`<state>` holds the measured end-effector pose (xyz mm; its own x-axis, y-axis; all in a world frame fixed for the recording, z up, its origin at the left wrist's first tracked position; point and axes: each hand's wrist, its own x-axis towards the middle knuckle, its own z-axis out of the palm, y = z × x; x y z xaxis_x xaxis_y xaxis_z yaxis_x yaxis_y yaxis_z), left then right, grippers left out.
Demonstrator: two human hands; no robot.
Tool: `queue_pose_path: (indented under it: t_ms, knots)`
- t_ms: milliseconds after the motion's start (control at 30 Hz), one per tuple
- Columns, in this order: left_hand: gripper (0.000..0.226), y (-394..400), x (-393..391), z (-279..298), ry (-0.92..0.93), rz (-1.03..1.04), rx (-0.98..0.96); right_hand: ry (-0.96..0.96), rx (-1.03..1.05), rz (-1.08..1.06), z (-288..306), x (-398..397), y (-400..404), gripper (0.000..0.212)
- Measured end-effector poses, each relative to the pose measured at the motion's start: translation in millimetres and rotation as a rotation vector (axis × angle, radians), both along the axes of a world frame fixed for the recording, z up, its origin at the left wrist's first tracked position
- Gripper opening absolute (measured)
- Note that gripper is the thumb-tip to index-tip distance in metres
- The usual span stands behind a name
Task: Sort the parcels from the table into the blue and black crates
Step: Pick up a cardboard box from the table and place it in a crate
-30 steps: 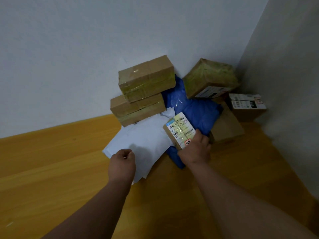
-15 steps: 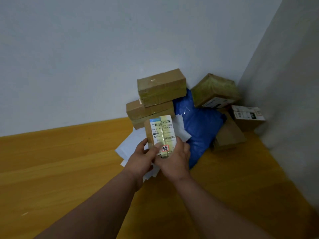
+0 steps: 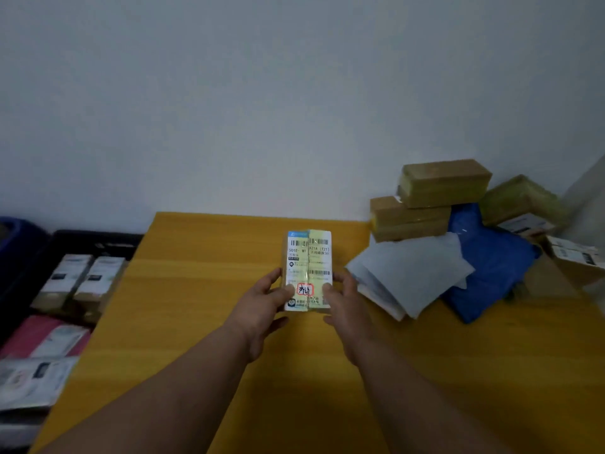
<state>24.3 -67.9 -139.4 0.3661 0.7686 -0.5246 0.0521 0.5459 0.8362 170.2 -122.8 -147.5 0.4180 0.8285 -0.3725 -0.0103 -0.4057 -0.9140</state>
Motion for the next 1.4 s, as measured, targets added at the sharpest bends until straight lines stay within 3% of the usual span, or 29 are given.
queue_pose_path:
  t_ms: [233,633,900,1400]
  knots:
    - [0.037,3,-128,3,0.078,0.132,-0.015,0.054,-0.063,0.146,0,-122,22,0.02]
    - [0.015,6,-233,-1,0.202,0.438,-0.042,0.083,-0.197,0.445,-13,-220,65,0.027]
    - [0.017,9,-324,-6,0.151,0.513,-0.114,0.059,-0.259,0.594,-12,-308,89,0.037]
    - [0.019,51,-634,-41,0.268,0.55,-0.194,0.184,-0.434,0.662,-56,-611,125,0.028]
